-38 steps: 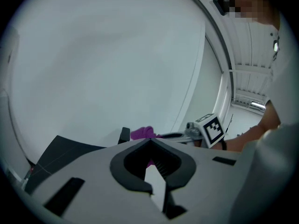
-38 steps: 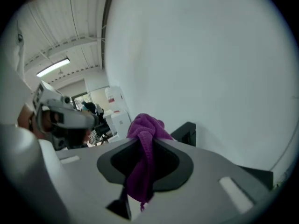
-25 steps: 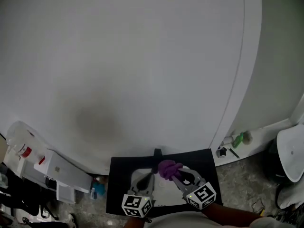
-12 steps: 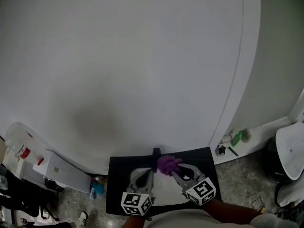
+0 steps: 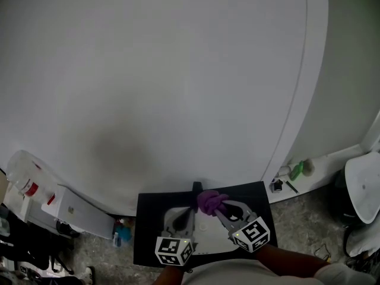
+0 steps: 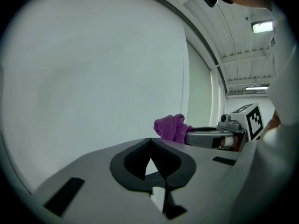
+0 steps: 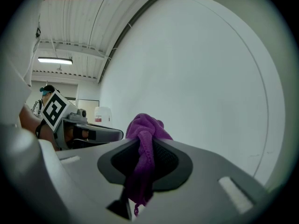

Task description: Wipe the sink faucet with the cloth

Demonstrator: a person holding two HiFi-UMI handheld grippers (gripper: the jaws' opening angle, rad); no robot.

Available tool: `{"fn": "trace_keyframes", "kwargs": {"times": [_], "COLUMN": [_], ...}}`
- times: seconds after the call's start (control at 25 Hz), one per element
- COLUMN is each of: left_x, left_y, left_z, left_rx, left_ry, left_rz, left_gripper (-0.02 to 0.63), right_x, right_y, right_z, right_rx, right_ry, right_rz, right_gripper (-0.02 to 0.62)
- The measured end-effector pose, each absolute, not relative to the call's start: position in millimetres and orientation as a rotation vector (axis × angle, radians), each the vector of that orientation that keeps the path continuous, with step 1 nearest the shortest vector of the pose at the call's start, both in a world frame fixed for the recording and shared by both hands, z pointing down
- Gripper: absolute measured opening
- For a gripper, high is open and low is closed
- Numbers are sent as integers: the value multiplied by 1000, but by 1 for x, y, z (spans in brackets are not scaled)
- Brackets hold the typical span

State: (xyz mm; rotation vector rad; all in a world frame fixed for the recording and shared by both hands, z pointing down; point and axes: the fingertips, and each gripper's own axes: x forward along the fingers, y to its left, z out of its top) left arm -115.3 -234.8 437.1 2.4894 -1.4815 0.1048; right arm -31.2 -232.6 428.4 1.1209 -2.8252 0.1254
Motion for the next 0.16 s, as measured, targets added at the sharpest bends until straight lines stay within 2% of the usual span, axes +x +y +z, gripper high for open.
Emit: {"fn": "trace_keyframes", "kwargs": {"times": [0.16], "left_x": [-116], "left_y": [-234], "left_z": [437], "left_rx": [2493], "left_ry": [-1482], "left_rz": [101], "left_gripper": [7], "right_x": [-33], "right_y": [-232], "right_z": [429], "right_rx": [1124], "right_ry": [-2825], "right_rz": [129], "right_gripper": [71]}}
